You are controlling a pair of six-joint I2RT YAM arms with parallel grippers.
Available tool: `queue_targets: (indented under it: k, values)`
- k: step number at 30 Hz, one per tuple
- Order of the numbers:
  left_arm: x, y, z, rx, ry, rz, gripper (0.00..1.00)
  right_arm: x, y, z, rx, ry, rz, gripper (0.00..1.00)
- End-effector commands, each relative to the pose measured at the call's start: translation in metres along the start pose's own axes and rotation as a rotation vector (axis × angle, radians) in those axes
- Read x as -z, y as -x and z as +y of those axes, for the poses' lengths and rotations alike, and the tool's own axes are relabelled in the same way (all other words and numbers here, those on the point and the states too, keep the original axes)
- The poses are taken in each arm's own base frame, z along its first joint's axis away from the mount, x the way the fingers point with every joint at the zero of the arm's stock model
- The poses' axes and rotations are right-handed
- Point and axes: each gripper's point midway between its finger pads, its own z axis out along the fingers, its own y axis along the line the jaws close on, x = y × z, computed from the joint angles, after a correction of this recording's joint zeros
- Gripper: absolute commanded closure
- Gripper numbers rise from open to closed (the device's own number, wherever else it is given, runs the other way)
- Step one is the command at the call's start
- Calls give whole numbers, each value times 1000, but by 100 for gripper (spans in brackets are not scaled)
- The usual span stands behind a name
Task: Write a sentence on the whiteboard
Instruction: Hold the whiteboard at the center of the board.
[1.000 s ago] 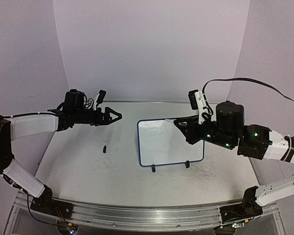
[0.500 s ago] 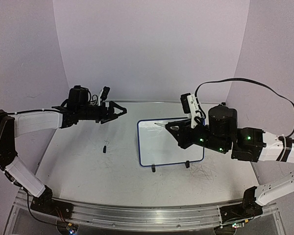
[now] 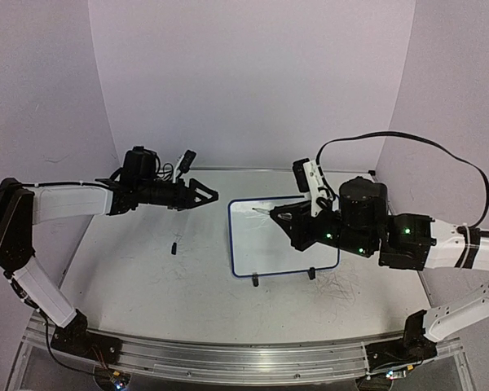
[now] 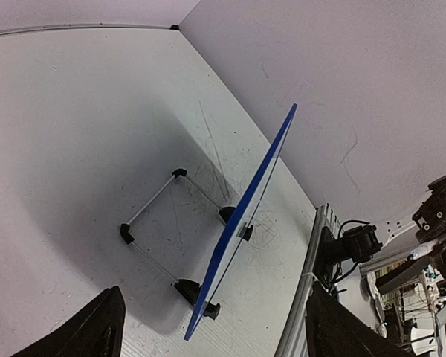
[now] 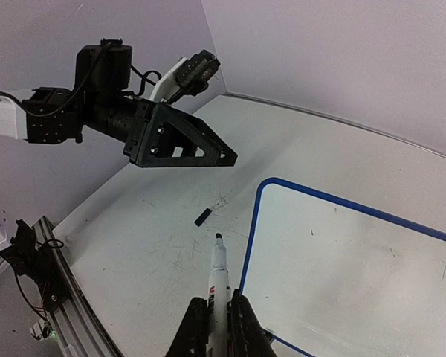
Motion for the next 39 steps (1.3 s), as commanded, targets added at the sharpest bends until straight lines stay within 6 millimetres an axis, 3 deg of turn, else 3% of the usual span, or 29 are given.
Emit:
queue_targets:
  k: [1, 5, 9, 12, 14, 20, 28, 32, 39]
  values:
    - [0, 10, -12, -79, -47, -24, 16, -7, 18, 9, 27, 10, -49, 100]
    - [0, 13, -8, -66, -29, -32, 17, -15, 17, 11, 61, 4, -40, 100]
    - [-4, 33, -4, 2, 6, -70, 20, -16, 18, 11, 71, 3, -40, 100]
    - [-8, 52, -8, -2, 0, -93, 18, -16, 16, 6, 72, -19, -42, 100]
    - [-11, 55, -6, -21, 2, -92, 17, -15, 15, 3, 70, -35, -44, 100]
    - [-20, 30, -4, -75, -50, -19, 19, -12, 14, 2, 70, -35, -46, 100]
    - [-17, 13, -9, -105, -53, -2, 24, -8, 9, -7, 86, -64, -46, 100]
    - [-21, 6, -10, -93, -77, 20, 27, -12, 5, -13, 78, -105, -41, 100]
    - [-28, -1, -27, -109, -159, 37, 31, -29, -2, -1, 112, -66, -16, 100]
